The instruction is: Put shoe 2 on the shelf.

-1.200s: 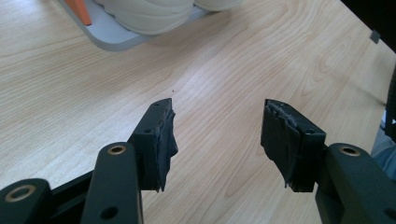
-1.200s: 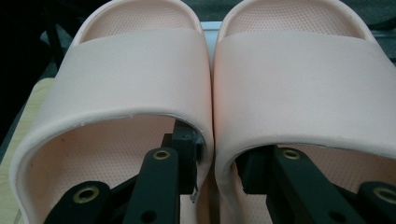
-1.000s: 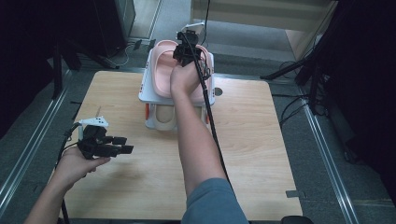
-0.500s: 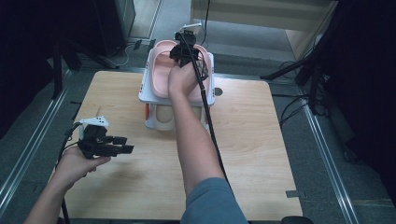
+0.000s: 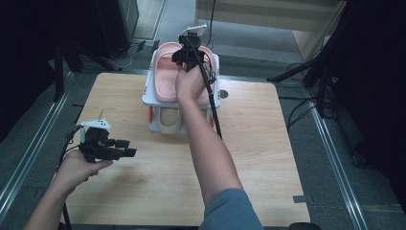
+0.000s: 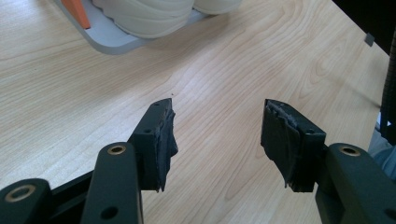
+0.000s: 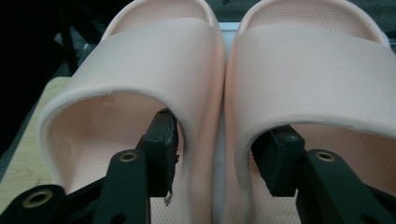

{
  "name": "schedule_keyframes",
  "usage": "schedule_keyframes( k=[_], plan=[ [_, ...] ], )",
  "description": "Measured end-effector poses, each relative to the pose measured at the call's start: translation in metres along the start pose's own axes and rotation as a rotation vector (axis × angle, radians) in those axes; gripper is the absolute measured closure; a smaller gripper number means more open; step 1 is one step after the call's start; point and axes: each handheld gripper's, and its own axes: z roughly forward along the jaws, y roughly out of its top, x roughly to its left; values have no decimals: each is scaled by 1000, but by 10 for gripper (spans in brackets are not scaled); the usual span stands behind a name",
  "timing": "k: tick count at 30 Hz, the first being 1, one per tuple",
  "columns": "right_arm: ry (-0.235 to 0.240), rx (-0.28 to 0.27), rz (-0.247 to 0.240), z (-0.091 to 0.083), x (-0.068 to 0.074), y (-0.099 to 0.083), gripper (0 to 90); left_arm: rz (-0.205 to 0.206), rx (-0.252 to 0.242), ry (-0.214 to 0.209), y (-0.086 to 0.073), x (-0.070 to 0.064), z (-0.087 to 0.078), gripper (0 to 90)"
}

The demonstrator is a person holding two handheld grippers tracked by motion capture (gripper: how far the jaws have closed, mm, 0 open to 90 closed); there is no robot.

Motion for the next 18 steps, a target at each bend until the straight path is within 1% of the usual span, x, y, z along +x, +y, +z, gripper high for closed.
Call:
schedule_keyframes(
  k=[1, 5, 6, 7, 8, 12, 16, 18],
  plan=[
    [19, 6, -9, -2, -1, -2, 488, 0, -1, 3, 0, 0, 0, 443],
    [25, -3, -46, -8, -3, -7, 471, -11, -1, -14, 1, 3, 1, 443],
    [25, -3, -46, -8, -3, -7, 471, -11, -1, -14, 1, 3, 1, 443],
    [49, 12, -49, -9, -5, -8, 455, -13, -5, -19, 1, 4, 1, 443],
    [54, 18, -49, -10, -6, -9, 452, -12, -4, -17, 1, 4, 2, 443],
    [81, 15, -61, -15, -10, -12, 438, -12, 0, -7, 1, 3, 2, 443],
    [120, 16, -86, -22, -12, -16, 419, -16, 9, 0, 1, 5, 3, 443],
    [148, 15, -98, -25, -14, -17, 420, -13, 10, 3, 1, 5, 3, 443]
  ],
)
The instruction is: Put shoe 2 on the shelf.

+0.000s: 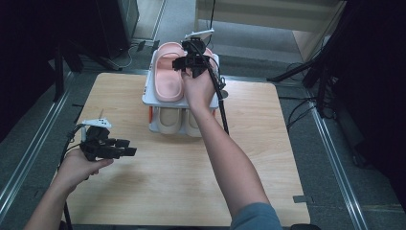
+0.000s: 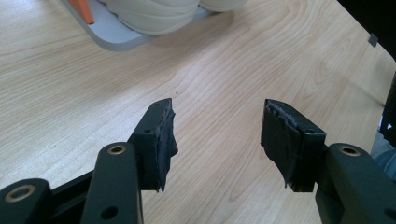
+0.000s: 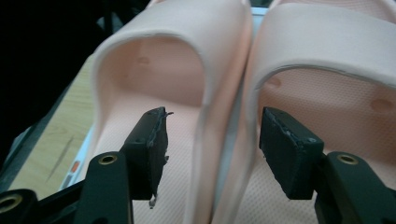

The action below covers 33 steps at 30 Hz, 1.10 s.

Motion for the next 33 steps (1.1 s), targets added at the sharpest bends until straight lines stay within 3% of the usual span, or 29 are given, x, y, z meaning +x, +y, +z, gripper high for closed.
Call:
schedule_keyframes(
  k=[11, 16, 20, 23, 32, 33],
  plan=[
    [125, 19, -72, -17, -3, -4, 464, -7, 5, 0, -1, 2, 0, 441],
    [160, 18, -158, -26, -7, -10, 497, -6, 10, 7, -1, 1, 0, 441],
    [221, 17, -190, -31, -12, -15, 495, -7, 10, 12, -2, 1, 1, 441],
    [242, 16, -234, -38, -14, -20, 482, -9, 11, 15, -2, 1, 1, 441],
    [292, 22, -291, -53, -27, -29, 458, -8, 24, 19, -2, 0, 4, 439],
    [316, 26, -299, -54, -29, -30, 448, -7, 25, 18, -2, 0, 5, 439]
  ],
)
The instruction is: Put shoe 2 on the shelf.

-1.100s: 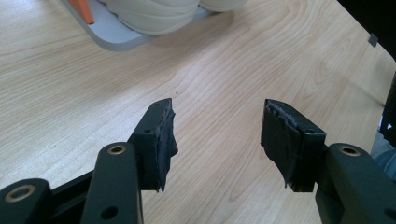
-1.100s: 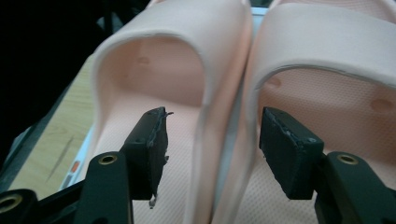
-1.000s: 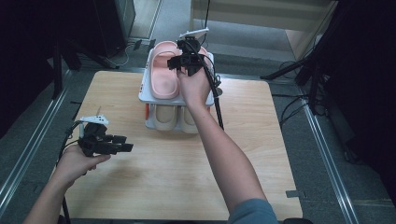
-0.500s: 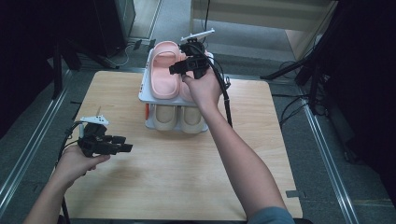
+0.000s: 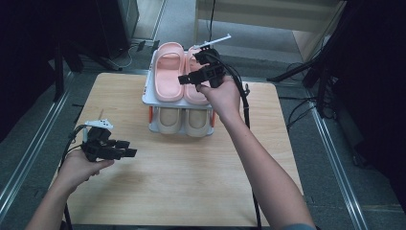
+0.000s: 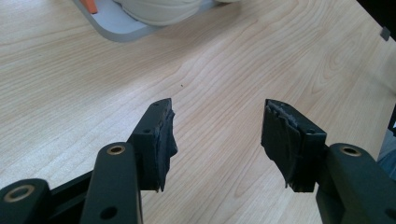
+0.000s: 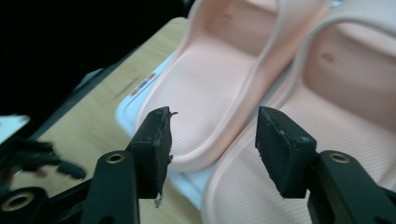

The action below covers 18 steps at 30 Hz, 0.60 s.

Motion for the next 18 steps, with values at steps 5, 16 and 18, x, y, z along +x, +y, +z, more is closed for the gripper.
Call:
schedule_keyframes(
  k=[5, 16, 18],
  plan=[
    [16, 2, -69, -11, 1, -12, 438, 0, 2, 6, -1, 1, 0, 436],
    [55, -23, -75, -42, -6, -46, 425, -1, 2, 16, -2, 0, 0, 432],
    [73, -21, -61, -46, -8, -52, 425, 3, 3, 20, -2, 0, 0, 431]
  ],
)
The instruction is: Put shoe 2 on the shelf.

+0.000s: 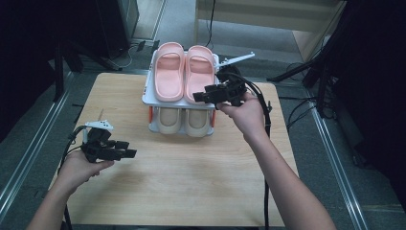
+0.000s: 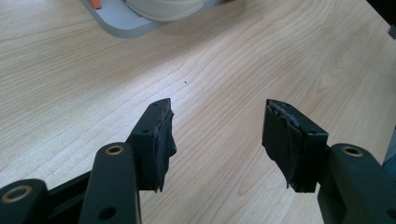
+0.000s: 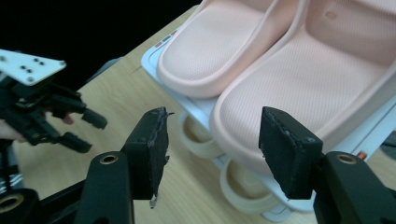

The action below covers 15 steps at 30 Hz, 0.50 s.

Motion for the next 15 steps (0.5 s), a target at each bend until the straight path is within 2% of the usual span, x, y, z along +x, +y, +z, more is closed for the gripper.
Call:
schedule_keyframes(
  k=[2, 7, 9, 15],
  plan=[
    [19, -4, 9, -5, -3, -6, 426, 0, -2, -1, 0, 0, 0, 429],
    [8, -9, 18, -19, -14, -24, 425, 5, 2, 1, 0, 0, 1, 426],
    [13, -20, 19, -24, -18, -32, 425, 18, -6, 4, 0, -1, 1, 426],
    [23, -31, 23, -34, -23, -56, 425, 22, -6, 9, 1, -3, 4, 423]
  ],
)
